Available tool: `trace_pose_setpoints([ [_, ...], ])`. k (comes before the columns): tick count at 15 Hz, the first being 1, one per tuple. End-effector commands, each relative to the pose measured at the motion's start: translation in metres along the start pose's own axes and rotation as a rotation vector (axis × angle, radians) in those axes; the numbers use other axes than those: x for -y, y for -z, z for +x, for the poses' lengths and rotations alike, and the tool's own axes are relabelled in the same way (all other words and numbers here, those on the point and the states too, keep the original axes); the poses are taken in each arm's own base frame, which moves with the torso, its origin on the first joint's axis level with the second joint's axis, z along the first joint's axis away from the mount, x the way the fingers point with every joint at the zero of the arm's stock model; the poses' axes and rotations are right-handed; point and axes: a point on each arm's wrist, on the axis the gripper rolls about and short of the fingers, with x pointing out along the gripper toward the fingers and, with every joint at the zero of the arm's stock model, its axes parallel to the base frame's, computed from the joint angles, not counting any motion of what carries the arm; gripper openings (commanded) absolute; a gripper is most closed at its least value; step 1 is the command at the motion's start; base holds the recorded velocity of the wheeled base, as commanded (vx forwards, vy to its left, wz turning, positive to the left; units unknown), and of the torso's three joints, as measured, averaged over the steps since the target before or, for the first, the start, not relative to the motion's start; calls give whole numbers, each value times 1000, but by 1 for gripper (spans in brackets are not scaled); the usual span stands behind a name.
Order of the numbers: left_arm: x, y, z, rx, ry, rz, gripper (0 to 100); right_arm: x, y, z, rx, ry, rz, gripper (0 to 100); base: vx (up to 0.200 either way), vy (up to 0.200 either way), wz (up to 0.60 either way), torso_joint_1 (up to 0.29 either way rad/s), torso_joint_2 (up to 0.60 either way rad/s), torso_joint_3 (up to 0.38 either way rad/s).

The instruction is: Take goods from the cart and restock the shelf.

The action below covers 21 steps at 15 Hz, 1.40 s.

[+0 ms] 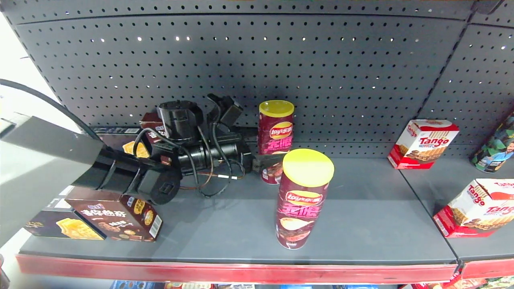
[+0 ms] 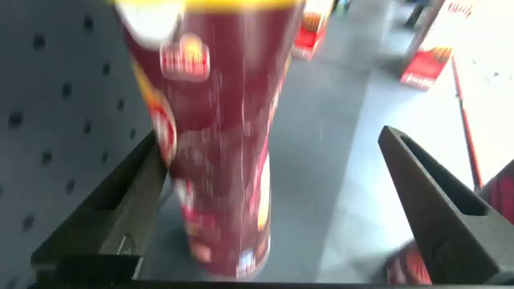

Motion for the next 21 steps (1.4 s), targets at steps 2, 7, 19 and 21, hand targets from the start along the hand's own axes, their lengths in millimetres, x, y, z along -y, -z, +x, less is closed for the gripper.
trace_pose_setpoints([
  [2,4,-8,-11,-30,-48,28,100,0,0,0,-1,-1,0,100,0,0,0,0,0,0],
  [7,4,-13,-17,-99,-176,48,100,0,0,0,-1,-1,0,100,0,0,0,0,0,0],
  [19,7,-30,-28,-257,-251,13,100,0,0,0,-1,-1,0,100,0,0,0,0,0,0],
  [21,6,-29,-26,-287,-298,36,100,0,0,0,-1,-1,0,100,0,0,0,0,0,0],
])
